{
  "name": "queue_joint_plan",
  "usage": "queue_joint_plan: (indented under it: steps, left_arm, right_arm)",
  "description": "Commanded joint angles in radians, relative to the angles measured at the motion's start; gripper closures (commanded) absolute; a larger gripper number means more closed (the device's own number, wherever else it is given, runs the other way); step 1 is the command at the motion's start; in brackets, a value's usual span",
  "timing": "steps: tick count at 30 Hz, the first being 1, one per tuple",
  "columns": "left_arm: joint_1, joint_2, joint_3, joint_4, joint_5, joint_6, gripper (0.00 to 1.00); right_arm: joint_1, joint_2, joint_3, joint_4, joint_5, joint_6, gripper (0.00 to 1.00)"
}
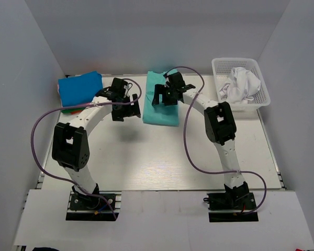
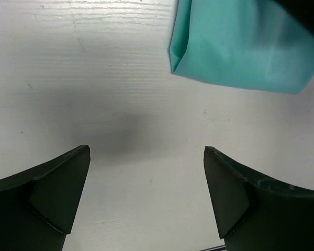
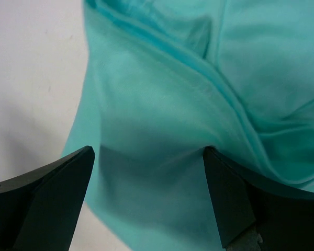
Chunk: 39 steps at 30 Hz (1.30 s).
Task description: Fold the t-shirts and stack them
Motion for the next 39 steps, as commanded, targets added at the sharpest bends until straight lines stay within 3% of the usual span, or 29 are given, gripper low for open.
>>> queue_joint_plan:
  steps: [1, 4, 8, 13, 18, 20, 24, 25, 31, 34, 36, 39]
  left_arm:
    - [-0.002, -0.04, -0.015, 0.01, 0.041, -0.027, 0.0]
    - [-0.002, -0.049, -0.026, 0.029, 0.052, -0.027, 0.0]
    - [-0.022, -0.035, 0.002, 0.019, 0.009, -0.005, 0.0]
    - [-0.022, 0.025, 0.046, 0.077, 0.032, 0.021, 0.0]
    - [-0.022, 0.157, 0.146, 0.109, 0.089, 0.068, 0.0]
    - [-0.031, 0.196, 0.157, 0.132, 0.118, 0.079, 0.0]
    - [-0.031, 0.259, 0.181, 0.168, 0.137, 0.079, 0.0]
    - [-0.031, 0.296, 0.195, 0.168, 0.153, 0.079, 0.07]
    - [-0.031, 0.342, 0.185, 0.207, 0.121, 0.079, 0.19]
    - [-0.031, 0.352, 0.175, 0.207, 0.083, 0.079, 0.31]
    - [-0.031, 0.362, 0.145, 0.207, 0.065, 0.079, 0.33]
    - [-0.04, 0.362, 0.122, 0.22, 0.055, 0.091, 0.35]
  right_arm:
    - [-0.014, 0.06, 0.143, 0.065, 0.118, -0.007, 0.1]
    - [-0.036, 0.094, 0.196, 0.15, 0.196, -0.003, 0.1]
    - [-0.062, 0.1, 0.26, 0.174, 0.118, -0.046, 0.1]
    - [-0.059, -0.12, 0.063, 0.188, 0.069, -0.103, 0.1]
    - [-0.075, -0.365, -0.284, 0.16, 0.112, -0.035, 0.1]
    - [-0.08, -0.398, -0.39, 0.14, 0.1, -0.032, 0.1]
    - [-0.094, -0.436, -0.444, 0.05, 0.063, -0.05, 0.1]
    - [-0.095, -0.435, -0.447, 0.036, 0.064, -0.053, 0.1]
    - [-0.091, -0.421, -0.49, -0.013, 0.095, -0.08, 0.1]
    - [-0.089, -0.397, -0.519, -0.021, 0.078, -0.06, 0.13]
    - [-0.088, -0.38, -0.525, -0.009, 0.048, -0.056, 0.21]
    - [-0.086, -0.342, -0.52, -0.006, 0.051, -0.041, 0.23]
